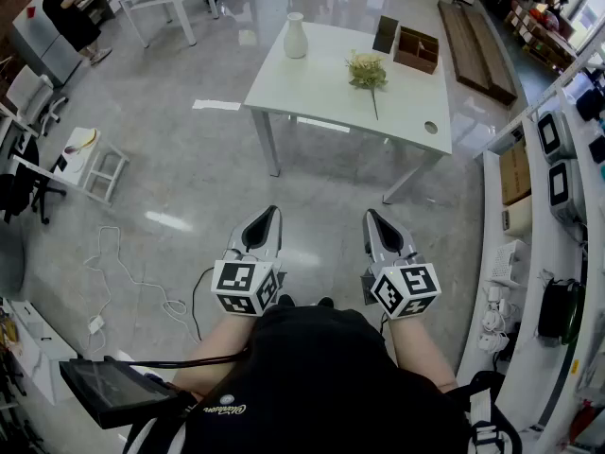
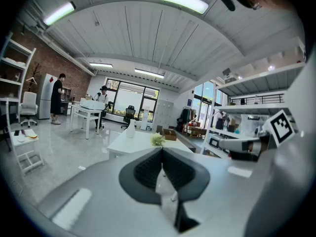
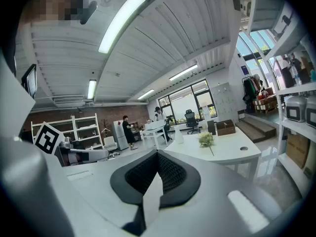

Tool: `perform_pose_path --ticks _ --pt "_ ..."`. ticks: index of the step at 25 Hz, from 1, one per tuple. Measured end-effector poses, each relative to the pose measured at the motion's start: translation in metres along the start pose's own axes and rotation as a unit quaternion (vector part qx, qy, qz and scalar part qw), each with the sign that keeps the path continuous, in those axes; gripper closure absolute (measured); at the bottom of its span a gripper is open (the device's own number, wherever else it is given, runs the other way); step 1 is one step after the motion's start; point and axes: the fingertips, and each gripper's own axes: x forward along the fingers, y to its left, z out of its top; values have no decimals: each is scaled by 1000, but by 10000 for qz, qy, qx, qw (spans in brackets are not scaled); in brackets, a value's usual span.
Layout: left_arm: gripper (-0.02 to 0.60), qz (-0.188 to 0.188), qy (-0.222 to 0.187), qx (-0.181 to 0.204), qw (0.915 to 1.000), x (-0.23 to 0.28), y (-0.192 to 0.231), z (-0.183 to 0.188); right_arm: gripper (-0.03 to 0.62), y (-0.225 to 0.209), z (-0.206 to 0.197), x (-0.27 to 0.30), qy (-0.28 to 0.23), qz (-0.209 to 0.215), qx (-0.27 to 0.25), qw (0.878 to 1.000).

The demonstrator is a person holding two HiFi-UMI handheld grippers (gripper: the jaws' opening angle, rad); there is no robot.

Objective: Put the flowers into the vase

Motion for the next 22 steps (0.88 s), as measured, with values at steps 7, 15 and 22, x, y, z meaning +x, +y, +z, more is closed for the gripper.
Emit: perform_pose_path --ticks 7,15,22 --pt "574 -21 1 13 10000 1 -1 -1 595 1 -2 -1 -3 -11 19 10000" --pt "574 -28 -38 -4 10000 -2 1 1 595 -3 5 -3 -196 -79 259 9994" --pt "574 -2 -15 -77 10000 -7 18 -4 594 4 -6 7 -52 -178 215 9996"
